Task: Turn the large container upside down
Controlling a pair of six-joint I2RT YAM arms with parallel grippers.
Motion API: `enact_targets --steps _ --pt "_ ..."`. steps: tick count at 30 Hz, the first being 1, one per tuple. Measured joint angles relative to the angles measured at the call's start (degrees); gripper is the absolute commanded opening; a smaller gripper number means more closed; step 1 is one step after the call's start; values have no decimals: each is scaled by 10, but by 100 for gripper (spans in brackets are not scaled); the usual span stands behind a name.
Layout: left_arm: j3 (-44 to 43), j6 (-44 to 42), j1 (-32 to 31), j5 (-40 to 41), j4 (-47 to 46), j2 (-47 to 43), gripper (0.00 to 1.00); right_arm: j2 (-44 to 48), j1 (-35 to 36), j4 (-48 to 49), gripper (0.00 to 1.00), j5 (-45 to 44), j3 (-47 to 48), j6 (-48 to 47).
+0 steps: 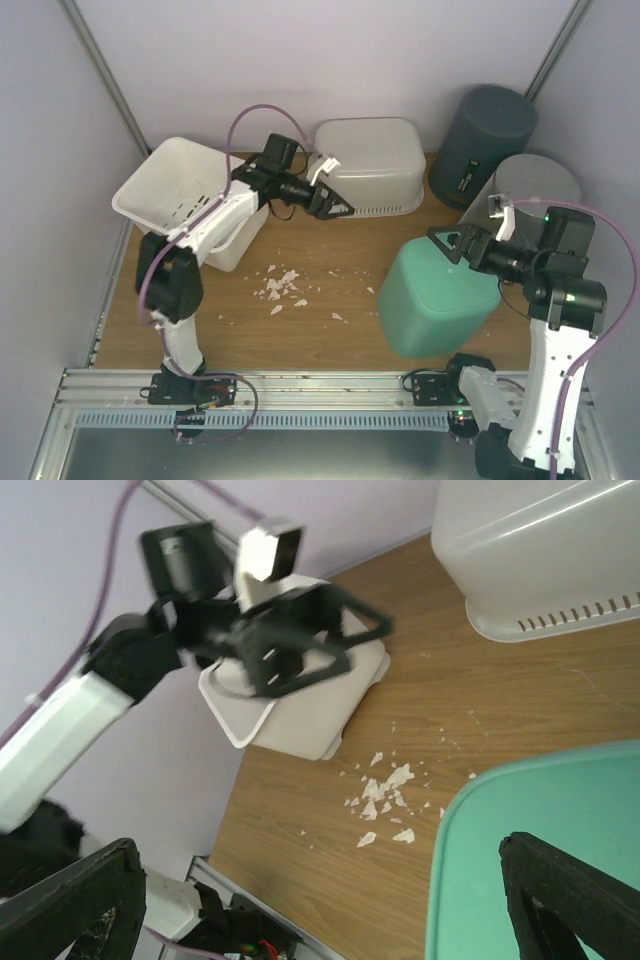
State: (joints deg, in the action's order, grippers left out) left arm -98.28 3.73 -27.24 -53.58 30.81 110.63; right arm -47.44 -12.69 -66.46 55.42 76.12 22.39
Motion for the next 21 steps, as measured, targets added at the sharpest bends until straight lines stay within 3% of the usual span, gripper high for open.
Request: enact_targets --steps 5,8,15,21 --pt "108 -127 -35 -41 72 -117 88 -20 2 -4 96 -27 5 -12" --pt "144 -180 -83 -60 107 -134 88 -41 2 -3 96 -56 29 -12" --pt "158 -219 -183 -84 119 -95 88 -111 4 25 96 -104 100 -8" --pt "131 -194 -210 -91 87 -5 88 -143 9 41 97 -119 139 -7"
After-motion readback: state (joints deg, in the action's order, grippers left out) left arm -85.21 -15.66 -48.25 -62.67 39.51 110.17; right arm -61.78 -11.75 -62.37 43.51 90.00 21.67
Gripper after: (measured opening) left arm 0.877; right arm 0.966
